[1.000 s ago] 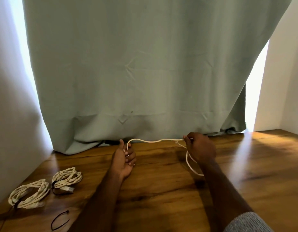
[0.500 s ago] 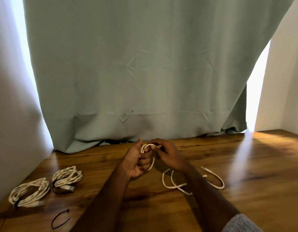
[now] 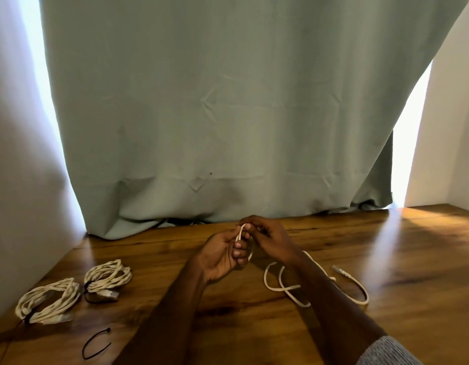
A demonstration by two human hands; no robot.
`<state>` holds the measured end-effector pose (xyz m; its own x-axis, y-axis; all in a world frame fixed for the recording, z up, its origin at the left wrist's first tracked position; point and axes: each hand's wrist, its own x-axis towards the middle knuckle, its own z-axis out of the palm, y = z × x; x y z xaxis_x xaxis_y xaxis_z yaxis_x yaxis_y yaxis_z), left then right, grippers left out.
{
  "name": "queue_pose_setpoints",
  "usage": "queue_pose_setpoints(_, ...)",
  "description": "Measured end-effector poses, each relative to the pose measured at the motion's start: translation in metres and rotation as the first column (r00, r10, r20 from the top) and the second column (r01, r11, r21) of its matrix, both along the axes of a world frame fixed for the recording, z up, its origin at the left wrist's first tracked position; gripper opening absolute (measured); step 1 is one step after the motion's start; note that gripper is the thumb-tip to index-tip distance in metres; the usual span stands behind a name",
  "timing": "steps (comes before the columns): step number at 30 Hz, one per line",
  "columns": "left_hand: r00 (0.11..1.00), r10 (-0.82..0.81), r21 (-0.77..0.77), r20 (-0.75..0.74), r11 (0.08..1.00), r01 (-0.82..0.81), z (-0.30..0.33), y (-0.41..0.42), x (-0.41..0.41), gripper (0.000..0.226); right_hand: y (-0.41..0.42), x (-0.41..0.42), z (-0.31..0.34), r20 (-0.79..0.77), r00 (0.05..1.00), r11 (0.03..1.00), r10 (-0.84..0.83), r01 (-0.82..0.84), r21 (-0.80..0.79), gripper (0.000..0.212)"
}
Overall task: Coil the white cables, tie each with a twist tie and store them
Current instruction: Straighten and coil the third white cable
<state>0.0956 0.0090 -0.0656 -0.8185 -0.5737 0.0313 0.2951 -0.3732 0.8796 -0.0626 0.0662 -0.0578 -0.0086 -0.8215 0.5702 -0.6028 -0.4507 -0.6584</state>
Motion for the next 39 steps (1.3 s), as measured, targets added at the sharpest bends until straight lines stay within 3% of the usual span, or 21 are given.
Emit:
queue_pose_setpoints(8, 0.97, -0.186, -0.004, -0.155, 0.982, 0.187, 0.002, 0.001, 0.003, 0.028, 0.008, 0.008, 0.002, 0.151, 0.989, 0.997, 0.012, -0.023, 0.072, 0.026)
queue_pose_setpoints(14, 0.938, -0.159, 0.028, -0.308, 0.984, 0.176, 0.004, 0.001, 0.001, 0.052, 0.009, 0.02, -0.001, 0.152, 0.988, 0.971, -0.031, -0.006, 0.239, 0.028)
queue_pose_setpoints(18, 0.946, -0.115, 0.034, -0.304, 0.991, 0.131, 0.007, 0.002, 0.004, 0.054, 0.01, 0.022, 0.0, 0.041, 0.996, 0.96, -0.076, 0.062, 0.273, 0.024)
queue_pose_setpoints(22, 0.944, 0.086, 0.091, -0.319, 0.994, -0.06, 0.01, 0.004, 0.002, 0.053, 0.015, 0.024, 0.001, -0.213, 0.973, 0.96, -0.092, 0.143, 0.239, 0.031)
queue_pose_setpoints(25, 0.915, 0.223, 0.097, -0.336, 0.975, -0.201, 0.011, 0.005, 0.002, 0.051, 0.016, 0.025, 0.005, -0.45, 0.887, 0.929, -0.108, 0.251, 0.272, 0.035)
queue_pose_setpoints(28, 0.849, 0.308, 0.21, -0.429, 0.948, -0.238, 0.014, 0.002, 0.0, 0.039, 0.018, 0.032, 0.014, -0.648, 0.758, 0.885, -0.076, 0.351, 0.305, 0.026)
queue_pose_setpoints(30, 0.818, 0.333, 0.252, -0.469, 0.938, -0.238, 0.016, -0.001, -0.001, 0.034, 0.018, 0.041, 0.017, -0.755, 0.655, 0.855, -0.018, 0.401, 0.328, 0.042)
queue_pose_setpoints(34, 0.781, 0.42, 0.257, -0.462, 0.906, -0.336, 0.015, -0.006, -0.001, 0.04, 0.018, 0.05, 0.018, -0.822, 0.569, 0.845, 0.006, 0.437, 0.309, 0.042)
queue_pose_setpoints(39, 0.743, 0.517, 0.317, -0.426, 0.854, -0.412, 0.016, -0.008, 0.001, 0.052, 0.017, 0.051, 0.016, -0.801, 0.593, 0.836, 0.081, 0.397, 0.379, 0.044)
